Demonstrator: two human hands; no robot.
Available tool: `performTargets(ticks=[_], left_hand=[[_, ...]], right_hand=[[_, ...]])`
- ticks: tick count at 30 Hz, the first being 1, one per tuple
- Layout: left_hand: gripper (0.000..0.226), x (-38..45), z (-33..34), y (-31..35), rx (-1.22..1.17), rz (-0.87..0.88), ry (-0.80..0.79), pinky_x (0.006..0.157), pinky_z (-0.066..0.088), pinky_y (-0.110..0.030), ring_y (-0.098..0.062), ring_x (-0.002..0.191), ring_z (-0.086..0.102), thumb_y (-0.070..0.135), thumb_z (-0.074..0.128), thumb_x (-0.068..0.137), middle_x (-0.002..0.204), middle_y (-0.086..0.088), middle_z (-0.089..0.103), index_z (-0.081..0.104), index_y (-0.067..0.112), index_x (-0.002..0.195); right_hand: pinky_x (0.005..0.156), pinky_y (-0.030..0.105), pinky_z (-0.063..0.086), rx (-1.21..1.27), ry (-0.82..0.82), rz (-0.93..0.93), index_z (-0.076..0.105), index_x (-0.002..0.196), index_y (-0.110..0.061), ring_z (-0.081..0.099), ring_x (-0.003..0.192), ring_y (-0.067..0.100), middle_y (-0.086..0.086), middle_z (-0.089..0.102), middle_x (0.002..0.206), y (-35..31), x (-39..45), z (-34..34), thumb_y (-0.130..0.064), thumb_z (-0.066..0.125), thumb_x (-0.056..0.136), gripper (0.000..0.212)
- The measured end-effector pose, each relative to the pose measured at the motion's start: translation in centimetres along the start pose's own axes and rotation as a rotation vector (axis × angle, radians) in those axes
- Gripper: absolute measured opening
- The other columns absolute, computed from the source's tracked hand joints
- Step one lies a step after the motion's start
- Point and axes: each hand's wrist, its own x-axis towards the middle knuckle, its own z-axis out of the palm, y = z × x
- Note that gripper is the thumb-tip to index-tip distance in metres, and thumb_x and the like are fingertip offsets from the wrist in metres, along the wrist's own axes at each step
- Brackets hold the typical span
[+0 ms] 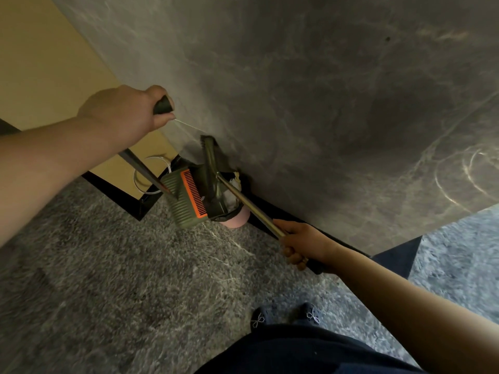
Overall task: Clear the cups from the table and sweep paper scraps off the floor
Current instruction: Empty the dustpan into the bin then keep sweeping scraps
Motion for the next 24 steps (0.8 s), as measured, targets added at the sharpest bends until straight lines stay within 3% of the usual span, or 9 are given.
performTargets(ticks=[6,13,17,24], left_hand=[[0.045,0.2,-0.2,0.0,-0.008,-0.024,-0.010,0.050,0.039,-0.032,-0.036,0.061,0.053,0.046,0.049,0.096,0.074,-0.024,0.058,0.052,0.009,0.120],[0.044,-0.3,-0.3,-0.3,-0.012,-0.060,-0.018,0.050,0.038,-0.032,-0.033,0.060,0.050,0.045,0.050,0.096,0.071,-0.018,0.053,0.053,0.009,0.120],[0.045,-0.5,-0.5,-0.8,0.014,-0.054,-0.011,0.052,0.041,-0.035,-0.035,0.060,0.052,0.044,0.050,0.096,0.073,-0.026,0.057,0.052,0.005,0.120],[0.044,-0.5,-0.9,-0.6,0.054,-0.006,-0.029,0.046,0.031,-0.027,-0.026,0.047,0.043,0.042,0.052,0.096,0.056,-0.011,0.044,0.053,0.004,0.120]], right_hand=[[0.036,0.017,0.030,0.120,-0.094,0.002,0.050,0.106,-0.051,0.033,0.038,0.006,-0.006,0.041,0.048,-0.1,0.0,0.3,-0.004,0.036,0.096,0.051],[0.036,0.015,0.028,0.083,-0.065,0.046,0.041,0.123,-0.048,0.032,0.035,0.006,-0.005,0.039,0.047,-0.1,1.8,0.4,-0.002,0.034,0.097,0.053],[0.039,0.019,0.033,-0.109,0.031,0.024,0.040,0.130,-0.050,0.038,0.036,0.009,0.000,0.042,0.052,-0.2,1.6,-0.3,0.000,0.037,0.093,0.062],[0.038,0.019,0.034,-0.178,0.066,0.020,0.043,0.140,-0.039,0.039,0.036,0.008,0.004,0.042,0.058,0.2,-0.3,-2.4,0.000,0.035,0.094,0.061]])
